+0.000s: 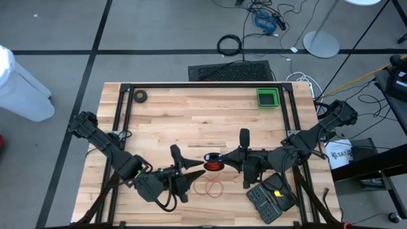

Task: Coil cords
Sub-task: Coil the red wire into the spool

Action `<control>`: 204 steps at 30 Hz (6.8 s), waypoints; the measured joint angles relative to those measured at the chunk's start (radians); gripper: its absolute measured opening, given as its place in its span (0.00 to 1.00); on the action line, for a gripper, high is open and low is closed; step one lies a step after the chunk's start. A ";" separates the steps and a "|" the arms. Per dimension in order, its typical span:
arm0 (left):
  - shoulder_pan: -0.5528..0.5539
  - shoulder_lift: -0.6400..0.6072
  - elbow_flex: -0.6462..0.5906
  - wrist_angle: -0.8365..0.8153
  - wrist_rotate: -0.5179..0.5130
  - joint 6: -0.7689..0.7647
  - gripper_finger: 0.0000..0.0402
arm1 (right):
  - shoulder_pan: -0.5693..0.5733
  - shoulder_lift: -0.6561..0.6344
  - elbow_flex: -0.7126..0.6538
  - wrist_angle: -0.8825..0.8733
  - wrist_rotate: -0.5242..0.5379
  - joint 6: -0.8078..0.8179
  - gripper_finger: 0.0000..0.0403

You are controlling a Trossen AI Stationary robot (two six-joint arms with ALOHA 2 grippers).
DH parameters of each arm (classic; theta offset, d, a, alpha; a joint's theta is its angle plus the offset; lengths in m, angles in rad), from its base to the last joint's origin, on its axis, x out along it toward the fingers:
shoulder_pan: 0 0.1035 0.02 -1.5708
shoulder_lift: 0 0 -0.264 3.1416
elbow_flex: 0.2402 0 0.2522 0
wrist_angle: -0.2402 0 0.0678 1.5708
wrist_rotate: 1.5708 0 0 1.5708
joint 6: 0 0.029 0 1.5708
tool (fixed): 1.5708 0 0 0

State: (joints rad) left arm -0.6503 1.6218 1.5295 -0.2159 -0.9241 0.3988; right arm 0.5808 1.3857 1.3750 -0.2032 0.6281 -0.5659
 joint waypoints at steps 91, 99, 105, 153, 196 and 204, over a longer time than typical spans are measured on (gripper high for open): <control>0.007 0.031 0.002 0.100 -0.036 0.032 0.37 | -0.037 -0.001 0.000 -0.018 -0.007 0.102 0.00; 0.023 0.031 0.002 0.101 -0.004 0.026 0.35 | -0.037 -0.001 0.000 -0.019 -0.006 0.108 0.00; 0.034 0.031 0.002 0.102 -0.005 0.015 0.24 | -0.037 -0.001 0.000 -0.019 -0.006 0.108 0.00; -0.205 -0.158 0.003 -0.063 -0.064 -0.157 0.01 | -0.158 0.227 -0.562 0.959 -0.344 0.377 0.35; -0.243 -0.157 0.002 -0.087 -0.080 -0.183 0.02 | -0.211 0.559 -0.119 0.511 -0.295 0.509 0.34; -0.242 -0.157 0.002 -0.087 -0.080 -0.183 0.02 | -0.213 0.555 -0.120 0.485 -0.346 0.524 0.15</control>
State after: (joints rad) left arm -0.8927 1.4651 1.5314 -0.3027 -1.0046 0.2153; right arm 0.3679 1.9408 1.2552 0.2821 0.2817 -0.0422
